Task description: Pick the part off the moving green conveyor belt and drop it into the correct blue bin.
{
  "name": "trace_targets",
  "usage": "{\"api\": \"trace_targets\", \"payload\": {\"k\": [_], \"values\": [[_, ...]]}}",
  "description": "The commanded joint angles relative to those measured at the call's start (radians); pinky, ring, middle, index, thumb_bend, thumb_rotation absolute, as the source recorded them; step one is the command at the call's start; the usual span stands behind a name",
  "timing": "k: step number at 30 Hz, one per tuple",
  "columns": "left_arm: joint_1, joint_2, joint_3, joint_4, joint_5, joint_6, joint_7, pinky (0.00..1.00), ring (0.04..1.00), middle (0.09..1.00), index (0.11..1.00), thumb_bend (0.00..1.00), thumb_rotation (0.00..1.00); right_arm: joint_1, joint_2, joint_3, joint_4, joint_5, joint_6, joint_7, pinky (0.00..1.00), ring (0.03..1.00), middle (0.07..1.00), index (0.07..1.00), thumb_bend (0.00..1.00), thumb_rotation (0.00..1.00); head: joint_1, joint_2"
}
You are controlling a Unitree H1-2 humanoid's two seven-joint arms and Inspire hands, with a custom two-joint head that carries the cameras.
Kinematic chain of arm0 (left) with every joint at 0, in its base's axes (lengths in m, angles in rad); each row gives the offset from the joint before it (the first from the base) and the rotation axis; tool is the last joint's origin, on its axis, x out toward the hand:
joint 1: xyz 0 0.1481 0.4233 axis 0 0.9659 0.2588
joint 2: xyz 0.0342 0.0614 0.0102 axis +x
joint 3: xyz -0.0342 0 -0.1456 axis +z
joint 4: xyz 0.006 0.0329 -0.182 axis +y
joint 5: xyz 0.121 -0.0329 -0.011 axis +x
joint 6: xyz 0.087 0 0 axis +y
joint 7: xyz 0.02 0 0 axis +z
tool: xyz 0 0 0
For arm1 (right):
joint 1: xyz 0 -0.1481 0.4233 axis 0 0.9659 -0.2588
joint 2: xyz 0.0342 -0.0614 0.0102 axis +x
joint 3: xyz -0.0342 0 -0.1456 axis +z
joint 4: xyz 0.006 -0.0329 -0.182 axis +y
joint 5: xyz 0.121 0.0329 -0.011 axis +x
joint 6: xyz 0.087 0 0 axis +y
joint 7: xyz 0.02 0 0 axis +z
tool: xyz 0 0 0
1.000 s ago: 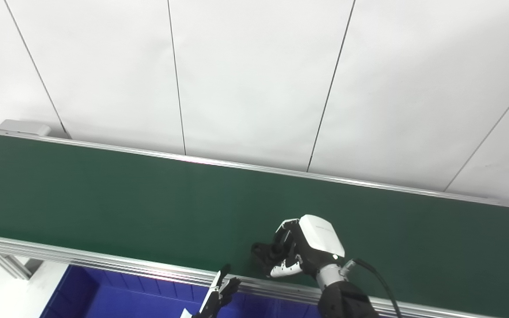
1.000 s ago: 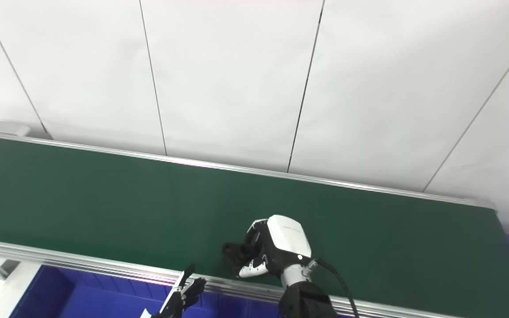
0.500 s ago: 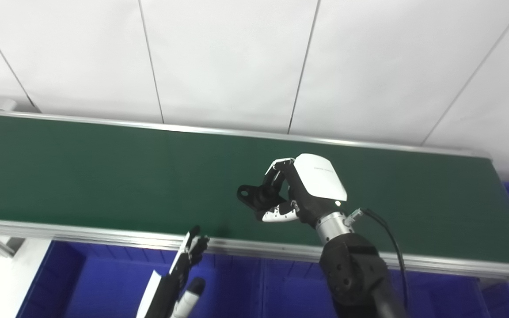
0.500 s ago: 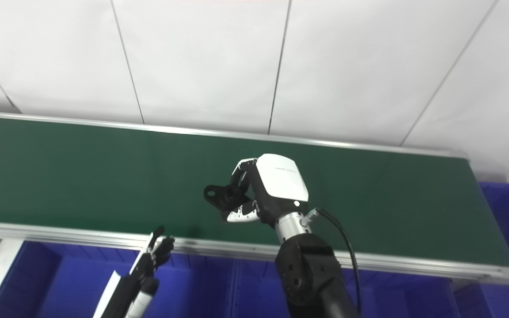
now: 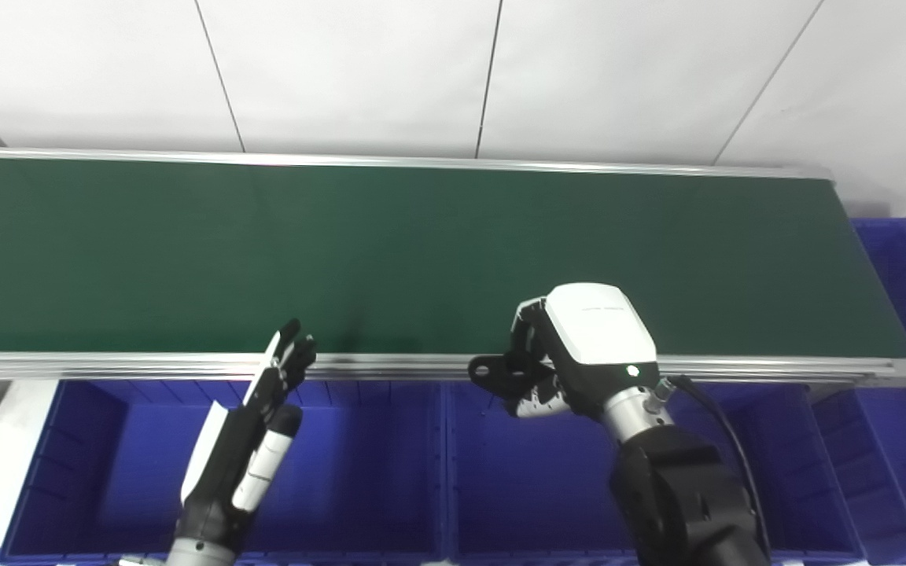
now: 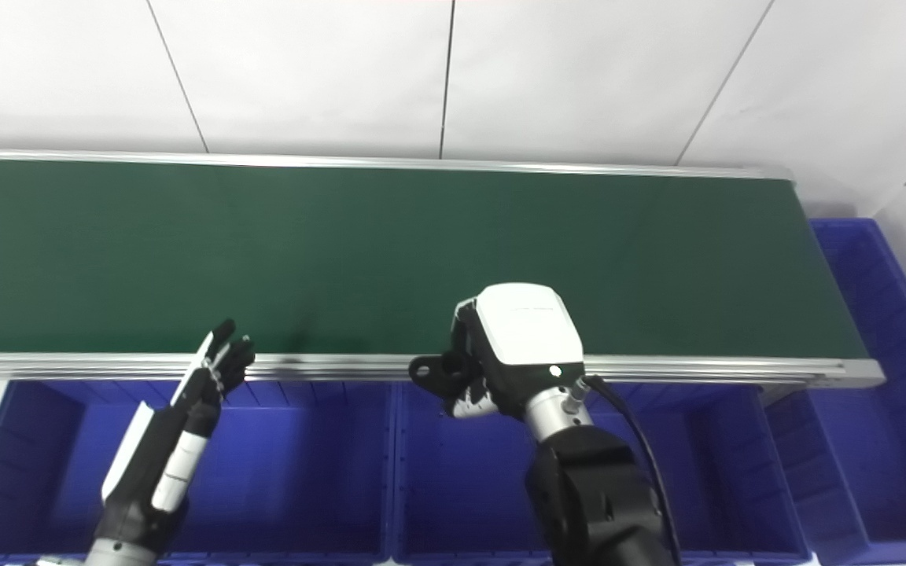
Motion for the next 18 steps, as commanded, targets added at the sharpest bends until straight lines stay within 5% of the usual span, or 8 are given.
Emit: {"api": "trace_targets", "payload": {"k": [1, 9, 18], "values": [[-0.009, 0.010, 0.008, -0.042, -0.021, 0.012, -0.009, 0.95, 0.936, 0.950, 1.000, 0.68, 1.00, 0.010, 0.031, -0.019, -0.057, -0.045, -0.056, 0.046, 0.15, 0.221, 0.471, 0.485, 0.53, 0.00, 0.001, -0.001], [-0.039, 0.023, 0.028, -0.066, -0.063, 0.076, -0.032, 0.97, 0.956, 0.965, 1.000, 0.69, 0.97, 0.142, 0.065, -0.084, -0.120, -0.024, -0.138, 0.059, 0.16, 0.223, 0.471, 0.487, 0.53, 0.00, -0.042, 0.030], [-0.046, 0.019, 0.024, -0.079, -0.050, 0.106, -0.036, 0.97, 0.951, 0.962, 1.000, 0.69, 0.98, 0.230, 0.098, -0.115, -0.062, -0.060, -0.180, 0.024, 0.16, 0.234, 0.471, 0.489, 0.53, 0.00, -0.033, 0.032]]}}
